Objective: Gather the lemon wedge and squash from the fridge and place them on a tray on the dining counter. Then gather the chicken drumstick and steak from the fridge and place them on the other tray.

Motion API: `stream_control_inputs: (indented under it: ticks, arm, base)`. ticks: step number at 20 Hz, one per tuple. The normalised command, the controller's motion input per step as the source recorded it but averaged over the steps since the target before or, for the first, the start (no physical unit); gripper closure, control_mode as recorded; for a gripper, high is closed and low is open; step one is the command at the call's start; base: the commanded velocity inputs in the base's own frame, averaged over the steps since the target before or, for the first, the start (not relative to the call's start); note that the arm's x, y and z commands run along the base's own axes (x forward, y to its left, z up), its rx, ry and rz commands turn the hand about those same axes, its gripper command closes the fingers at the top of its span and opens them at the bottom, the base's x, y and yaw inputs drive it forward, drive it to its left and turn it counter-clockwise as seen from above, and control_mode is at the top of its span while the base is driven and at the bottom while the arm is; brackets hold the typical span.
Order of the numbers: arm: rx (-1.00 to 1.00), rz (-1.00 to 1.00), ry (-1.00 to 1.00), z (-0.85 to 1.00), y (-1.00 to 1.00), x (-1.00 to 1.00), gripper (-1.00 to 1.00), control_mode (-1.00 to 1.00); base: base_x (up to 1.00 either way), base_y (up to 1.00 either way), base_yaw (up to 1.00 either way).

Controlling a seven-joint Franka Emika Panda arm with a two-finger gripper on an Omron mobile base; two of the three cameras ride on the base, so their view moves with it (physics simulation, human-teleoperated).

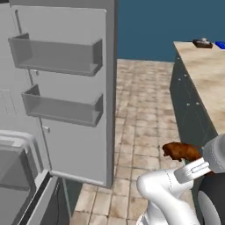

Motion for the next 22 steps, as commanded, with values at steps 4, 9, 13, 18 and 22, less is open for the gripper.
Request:
stream_control_inputs:
  ticks: [4, 9, 13, 18, 22]
  arm:
    - [0.00, 0.00, 0.00, 0.00, 0.00, 0.00, 1.00, 1.00]
    - [0.00, 0.00, 0.00, 0.00, 0.00, 0.00, 1.00, 1.00]
    - [0.00, 0.00, 0.00, 0.00, 0.00, 0.00, 1.00, 1.00]
    - [0.00, 0.00, 0.00, 0.00, 0.00, 0.00, 1.00, 1.00]
    - [0.00, 0.00, 0.00, 0.00, 0.00, 0.00, 1.00, 1.00]
  base:
    - [0.18, -0.17, -0.52]
    - [0.25, -0.19, -0.51]
    - [0.47, -0.24, -0.43]
    - [0.58, -0.52, -0.20]
    - [0.40, -0.70, -0.02]
